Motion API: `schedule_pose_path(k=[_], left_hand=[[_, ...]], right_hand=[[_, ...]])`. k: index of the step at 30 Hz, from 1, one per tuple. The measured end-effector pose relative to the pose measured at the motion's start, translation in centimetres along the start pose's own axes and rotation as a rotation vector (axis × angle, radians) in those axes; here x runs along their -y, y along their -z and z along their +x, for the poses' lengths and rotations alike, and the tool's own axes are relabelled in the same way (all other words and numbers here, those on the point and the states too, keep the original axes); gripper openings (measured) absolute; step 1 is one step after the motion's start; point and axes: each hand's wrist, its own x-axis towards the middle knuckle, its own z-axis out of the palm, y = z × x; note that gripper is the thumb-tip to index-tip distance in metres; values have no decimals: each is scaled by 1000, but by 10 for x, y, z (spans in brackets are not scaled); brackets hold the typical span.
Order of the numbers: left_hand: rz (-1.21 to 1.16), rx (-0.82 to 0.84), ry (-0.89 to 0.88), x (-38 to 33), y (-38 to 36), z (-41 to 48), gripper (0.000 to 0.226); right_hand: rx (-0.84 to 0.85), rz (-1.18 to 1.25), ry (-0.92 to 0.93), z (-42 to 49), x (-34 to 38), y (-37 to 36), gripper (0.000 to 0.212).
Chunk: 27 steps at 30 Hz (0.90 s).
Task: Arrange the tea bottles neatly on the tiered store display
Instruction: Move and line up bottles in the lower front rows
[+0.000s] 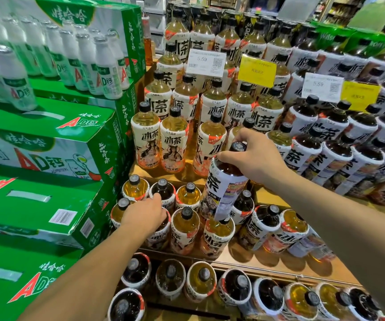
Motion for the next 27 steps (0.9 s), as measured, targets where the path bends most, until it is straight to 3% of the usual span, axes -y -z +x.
schedule_pose_path(k=[8, 13, 20, 27], left_hand=[[192, -369, -110, -8, 61, -12, 21], [230, -498, -232, -24, 115, -17, 24], [83, -676, -328, -60, 179, -29, 28], [-72, -686, -396, -98, 186, -34, 24]], right_hand=[[-21, 22, -13, -1, -9, 2, 38], [-29, 26, -17, -4, -13, 6, 38], [-28, 6, -36, -10, -17, 10, 36], [-32, 2, -58, -19, -36, 21, 37]])
